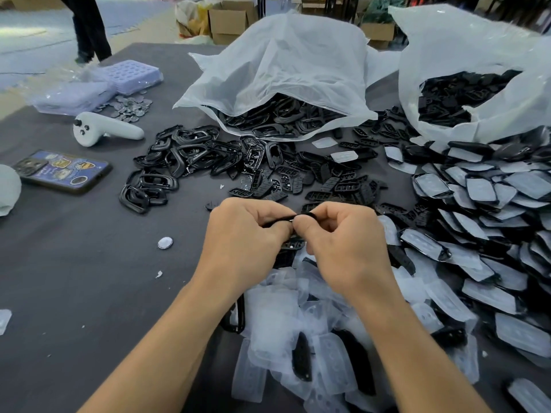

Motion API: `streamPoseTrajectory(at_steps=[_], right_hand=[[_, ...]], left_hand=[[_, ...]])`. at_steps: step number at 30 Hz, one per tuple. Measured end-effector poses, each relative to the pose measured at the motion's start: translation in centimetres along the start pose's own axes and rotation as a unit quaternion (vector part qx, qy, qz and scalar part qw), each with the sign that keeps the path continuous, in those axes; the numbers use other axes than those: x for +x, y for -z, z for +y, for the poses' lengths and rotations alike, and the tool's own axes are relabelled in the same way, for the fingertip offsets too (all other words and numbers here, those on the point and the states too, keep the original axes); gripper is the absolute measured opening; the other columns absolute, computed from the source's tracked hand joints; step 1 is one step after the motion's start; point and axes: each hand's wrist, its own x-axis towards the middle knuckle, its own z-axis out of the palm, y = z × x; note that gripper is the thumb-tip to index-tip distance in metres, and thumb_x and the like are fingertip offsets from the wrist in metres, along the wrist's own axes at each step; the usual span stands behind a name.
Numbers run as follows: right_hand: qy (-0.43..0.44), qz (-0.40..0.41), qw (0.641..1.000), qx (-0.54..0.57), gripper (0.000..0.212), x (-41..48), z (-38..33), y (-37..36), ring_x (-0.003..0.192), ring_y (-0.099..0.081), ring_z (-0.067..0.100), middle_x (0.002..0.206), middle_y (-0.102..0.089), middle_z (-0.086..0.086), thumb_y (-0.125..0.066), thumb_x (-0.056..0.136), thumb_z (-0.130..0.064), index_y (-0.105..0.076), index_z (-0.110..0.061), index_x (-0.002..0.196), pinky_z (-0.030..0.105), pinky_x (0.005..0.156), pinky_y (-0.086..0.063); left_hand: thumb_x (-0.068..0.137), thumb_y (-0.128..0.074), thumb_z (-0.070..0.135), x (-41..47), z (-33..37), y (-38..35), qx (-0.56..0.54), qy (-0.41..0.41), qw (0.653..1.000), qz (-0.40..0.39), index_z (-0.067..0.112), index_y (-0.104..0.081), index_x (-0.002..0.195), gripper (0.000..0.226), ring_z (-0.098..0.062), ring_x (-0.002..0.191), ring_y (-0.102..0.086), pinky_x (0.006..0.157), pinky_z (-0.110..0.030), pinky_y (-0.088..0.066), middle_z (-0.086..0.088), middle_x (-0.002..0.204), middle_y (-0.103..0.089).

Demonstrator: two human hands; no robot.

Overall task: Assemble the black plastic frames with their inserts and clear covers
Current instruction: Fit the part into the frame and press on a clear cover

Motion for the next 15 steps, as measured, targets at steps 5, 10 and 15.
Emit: streamPoseTrajectory(at_steps=[5,10,15], right_hand=[[-0.009,-0.033,0.999,0.025,0.024,0.0,0.0,0.5,0.045,-0.047,0.007,0.055,-0.067,-0.001,-0.073,0.09,-0.022,-0.07,-0.02,0.067,0.02,0.046,-0.038],[-0.003,0.0,1.0,0.005,0.02,-0.2,0.0,0.2,0.047,-0.061,0.014,0.052,-0.067,-0.005,-0.072,0.089,-0.025,-0.072,-0.024,0.069,0.027,0.05,-0.05],[0.022,-0.005,1.0,-0.018,0.015,-0.3,0.4,0.5,0.045,-0.051,0.005,0.054,-0.065,-0.007,-0.076,0.086,-0.022,-0.071,-0.024,0.071,0.021,0.048,-0.041]], left_hand=[[0.083,-0.074,-0.013,0.1,0.3,0.0,-0.176,0.106,0.978,-0.035,0.018,-0.083,0.077,0.032,-0.018,0.058,-0.068,0.055,-0.027,-0.056,-0.011,0.072,-0.077],[0.087,-0.067,-0.014,0.2,0.4,0.2,-0.205,0.12,0.968,-0.078,0.01,-0.083,0.087,0.029,-0.021,0.049,-0.058,0.046,-0.023,-0.046,-0.023,0.074,-0.071],[0.083,-0.083,0.022,0.2,0.1,0.9,0.076,0.044,0.993,-0.077,0.036,-0.082,0.08,0.014,-0.005,0.06,-0.069,0.061,-0.022,-0.051,0.012,0.069,-0.077]])
